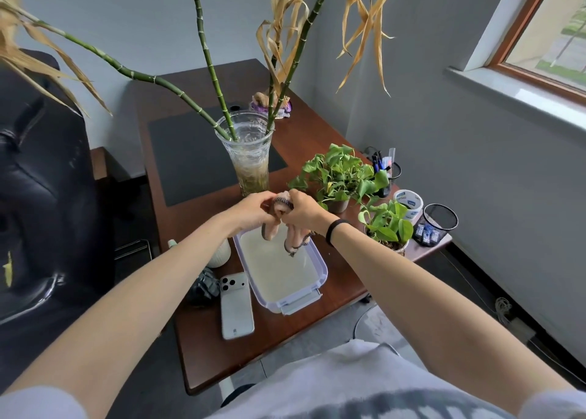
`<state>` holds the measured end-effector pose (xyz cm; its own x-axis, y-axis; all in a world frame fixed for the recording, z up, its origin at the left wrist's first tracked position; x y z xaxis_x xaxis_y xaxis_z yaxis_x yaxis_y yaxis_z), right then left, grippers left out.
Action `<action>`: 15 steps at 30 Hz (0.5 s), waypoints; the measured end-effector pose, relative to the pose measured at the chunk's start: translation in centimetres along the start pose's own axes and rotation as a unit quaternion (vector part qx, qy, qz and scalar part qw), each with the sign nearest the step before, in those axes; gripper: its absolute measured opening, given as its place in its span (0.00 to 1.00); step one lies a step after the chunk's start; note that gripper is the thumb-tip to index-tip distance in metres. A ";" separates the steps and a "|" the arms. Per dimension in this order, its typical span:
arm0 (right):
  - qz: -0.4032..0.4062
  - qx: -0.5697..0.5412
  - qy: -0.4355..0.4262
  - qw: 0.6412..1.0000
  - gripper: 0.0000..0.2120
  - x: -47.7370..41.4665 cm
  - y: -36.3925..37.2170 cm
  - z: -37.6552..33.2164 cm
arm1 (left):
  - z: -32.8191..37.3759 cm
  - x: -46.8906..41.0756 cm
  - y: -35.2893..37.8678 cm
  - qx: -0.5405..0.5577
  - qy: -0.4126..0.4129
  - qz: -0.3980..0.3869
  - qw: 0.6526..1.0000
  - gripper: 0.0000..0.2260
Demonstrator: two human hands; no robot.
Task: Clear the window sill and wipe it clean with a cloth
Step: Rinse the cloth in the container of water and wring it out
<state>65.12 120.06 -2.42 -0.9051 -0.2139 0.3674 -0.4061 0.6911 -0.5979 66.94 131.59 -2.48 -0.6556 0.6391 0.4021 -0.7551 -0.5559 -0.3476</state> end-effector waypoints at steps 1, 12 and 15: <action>0.007 -0.024 -0.002 1.000 0.16 0.0 -0.1 0.1 | -0.2 -0.3 -0.4 0.000 0.006 0.027 1.000 0.15; -0.012 -0.145 -0.048 0.988 0.35 0.1 -0.9 -1.2 | -3.9 -0.8 0.5 0.028 -0.048 0.019 0.998 0.17; 0.008 -0.159 -0.054 0.986 0.32 -0.2 -0.6 -1.6 | -3.9 -1.3 1.9 0.039 -0.052 -0.009 0.998 0.22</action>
<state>65.69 120.80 -1.02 -0.9264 -0.2606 0.2717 -0.3462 0.8733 -0.3429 66.31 131.79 -6.95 -0.6357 0.5929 0.4944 -0.7613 -0.5876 -0.2741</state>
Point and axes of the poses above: each hand's wrist, its own x-axis away from the middle knuckle, its own y-axis out of the palm, z = x × y, the point moved 6 cm from there along -x, towards the middle knuckle, and after that the axes turned 13 degrees about -z, right-handed, at the moved point
